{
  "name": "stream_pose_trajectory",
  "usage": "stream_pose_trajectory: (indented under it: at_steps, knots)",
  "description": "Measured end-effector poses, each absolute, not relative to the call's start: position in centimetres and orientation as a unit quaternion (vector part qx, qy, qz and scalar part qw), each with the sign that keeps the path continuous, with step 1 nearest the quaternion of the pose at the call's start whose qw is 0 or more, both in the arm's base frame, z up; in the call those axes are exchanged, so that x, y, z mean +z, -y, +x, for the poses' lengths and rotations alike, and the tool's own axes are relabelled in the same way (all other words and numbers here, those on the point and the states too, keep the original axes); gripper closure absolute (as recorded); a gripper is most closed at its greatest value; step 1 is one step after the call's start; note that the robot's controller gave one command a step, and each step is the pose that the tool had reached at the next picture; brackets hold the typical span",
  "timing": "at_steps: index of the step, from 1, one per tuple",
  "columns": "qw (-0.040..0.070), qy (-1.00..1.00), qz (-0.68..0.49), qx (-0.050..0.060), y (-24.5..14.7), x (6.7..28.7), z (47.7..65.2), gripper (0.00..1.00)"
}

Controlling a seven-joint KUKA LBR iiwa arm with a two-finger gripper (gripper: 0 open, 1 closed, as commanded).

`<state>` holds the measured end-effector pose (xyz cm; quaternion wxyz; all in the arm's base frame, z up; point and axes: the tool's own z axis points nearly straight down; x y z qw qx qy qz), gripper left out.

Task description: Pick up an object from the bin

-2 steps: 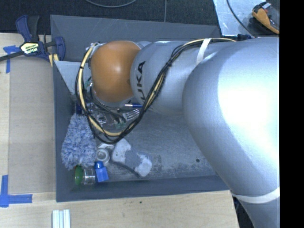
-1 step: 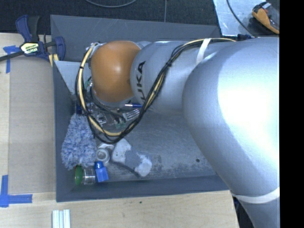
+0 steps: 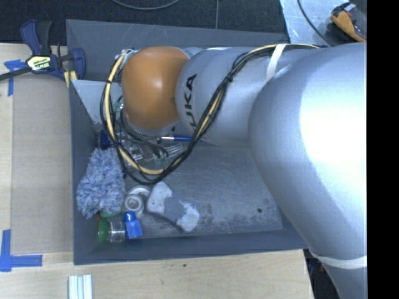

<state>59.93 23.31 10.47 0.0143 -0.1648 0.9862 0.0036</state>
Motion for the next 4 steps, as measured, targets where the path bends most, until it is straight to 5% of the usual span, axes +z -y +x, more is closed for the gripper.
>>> stream_pose_trajectory:
  at_steps: [2,4]
  knots:
    - [0.016,-0.986,-0.165,0.004,-23.4,16.2,60.0,1.00]
    - [0.020,-0.986,-0.164,0.005,-23.5,18.7,60.2,1.00]
